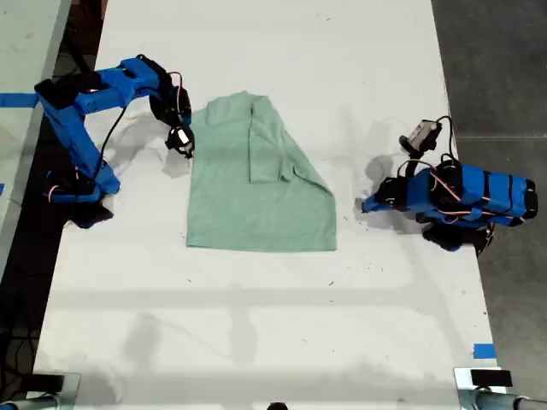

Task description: Fold t shirt

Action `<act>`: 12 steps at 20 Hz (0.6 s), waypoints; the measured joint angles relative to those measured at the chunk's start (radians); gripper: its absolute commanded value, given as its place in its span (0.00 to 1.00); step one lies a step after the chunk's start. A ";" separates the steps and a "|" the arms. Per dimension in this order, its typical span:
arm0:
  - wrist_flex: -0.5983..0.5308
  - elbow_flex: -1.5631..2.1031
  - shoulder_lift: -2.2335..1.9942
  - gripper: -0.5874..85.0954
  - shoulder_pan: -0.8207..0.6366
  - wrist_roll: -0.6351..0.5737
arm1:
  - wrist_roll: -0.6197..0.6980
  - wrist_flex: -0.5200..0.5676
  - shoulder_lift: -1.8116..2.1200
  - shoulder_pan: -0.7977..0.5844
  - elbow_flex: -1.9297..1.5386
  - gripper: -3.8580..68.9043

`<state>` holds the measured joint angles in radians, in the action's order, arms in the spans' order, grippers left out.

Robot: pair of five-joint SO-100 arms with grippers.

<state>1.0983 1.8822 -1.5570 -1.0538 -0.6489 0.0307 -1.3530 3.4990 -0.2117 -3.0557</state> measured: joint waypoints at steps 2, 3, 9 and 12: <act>0.075 -0.123 -0.026 0.00 0.095 0.048 | 0.000 0.000 0.000 0.000 0.000 0.04; 0.121 -0.209 -0.026 0.00 0.158 0.067 | 0.000 0.000 0.000 0.000 0.000 0.04; 0.199 -0.747 0.189 0.27 0.508 0.216 | 0.000 0.000 0.000 0.000 0.000 0.04; 0.179 -0.807 0.213 0.01 0.577 0.230 | 0.000 0.000 0.000 0.000 0.000 0.04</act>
<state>1.2778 1.0753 -1.3438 -0.4771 -0.4188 0.0307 -1.3530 3.4990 -0.2117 -3.0557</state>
